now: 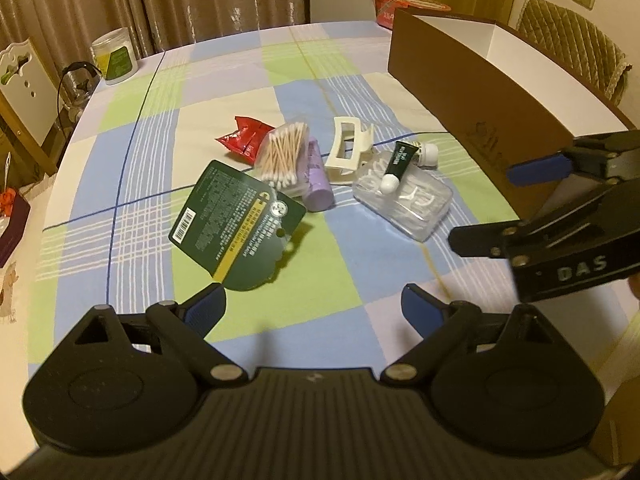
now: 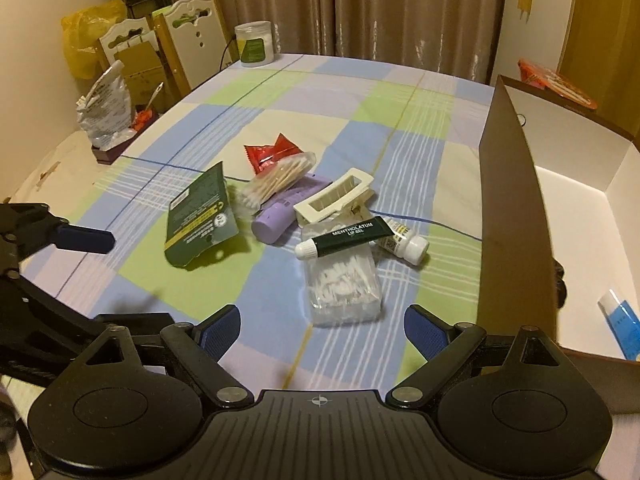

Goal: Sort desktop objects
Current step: 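Lower the right tool onto the clear floss pick box and grasp it, then grasp the green Mentholatum lip gel tube with the left tool while the right holds the floss box, then carry the lip gel tube and floss box up over the brown box, then open the left tool to drop the lip gel while the right tool lowers and releases the floss box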

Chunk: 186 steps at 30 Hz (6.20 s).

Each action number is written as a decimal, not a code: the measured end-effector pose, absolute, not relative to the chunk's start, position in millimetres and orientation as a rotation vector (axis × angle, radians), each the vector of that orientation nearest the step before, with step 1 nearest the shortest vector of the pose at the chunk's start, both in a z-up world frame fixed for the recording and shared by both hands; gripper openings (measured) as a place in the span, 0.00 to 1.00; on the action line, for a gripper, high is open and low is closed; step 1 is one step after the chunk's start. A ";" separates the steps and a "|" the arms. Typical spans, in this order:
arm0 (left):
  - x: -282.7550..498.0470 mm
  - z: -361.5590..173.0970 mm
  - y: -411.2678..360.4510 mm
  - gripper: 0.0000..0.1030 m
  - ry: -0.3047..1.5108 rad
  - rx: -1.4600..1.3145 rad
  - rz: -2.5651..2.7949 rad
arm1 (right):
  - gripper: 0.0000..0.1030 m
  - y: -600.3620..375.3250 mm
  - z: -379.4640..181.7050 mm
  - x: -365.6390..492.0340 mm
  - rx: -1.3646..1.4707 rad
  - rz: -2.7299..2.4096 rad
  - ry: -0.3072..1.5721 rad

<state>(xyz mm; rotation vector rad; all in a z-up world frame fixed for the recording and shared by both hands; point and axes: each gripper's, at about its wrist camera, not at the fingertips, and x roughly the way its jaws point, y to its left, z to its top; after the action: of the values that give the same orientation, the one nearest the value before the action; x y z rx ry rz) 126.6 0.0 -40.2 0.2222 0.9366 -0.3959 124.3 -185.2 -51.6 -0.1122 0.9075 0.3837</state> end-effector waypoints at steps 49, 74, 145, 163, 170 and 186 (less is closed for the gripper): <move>136.2 -55.1 -69.0 0.55 0.902 0.306 -0.839 | 0.54 -205.6 -101.0 87.0 -0.310 0.550 0.956; 132.8 -64.6 -115.8 0.12 0.948 0.450 -0.909 | 0.53 -221.6 -96.1 82.4 -0.288 0.556 0.935; 102.9 57.0 -271.5 0.12 0.797 0.227 -0.531 | 0.53 -477.2 89.2 95.3 -0.099 0.314 0.791; 91.1 34.7 -272.4 0.12 0.843 0.243 -0.590 | 0.53 -464.8 60.1 79.6 -0.058 0.282 0.872; 104.0 33.3 -267.0 0.12 0.842 0.240 -0.599 | 0.53 -461.2 56.8 101.5 -0.047 0.280 0.882; 162.7 21.3 -286.9 0.12 0.871 0.234 -0.599 | 0.53 -457.9 40.6 169.5 -0.032 0.276 0.927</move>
<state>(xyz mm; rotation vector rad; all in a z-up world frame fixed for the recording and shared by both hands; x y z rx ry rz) 162.7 -286.9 21.3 0.2337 0.8712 -0.5987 169.5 -457.9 40.6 -0.0320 0.9267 0.2765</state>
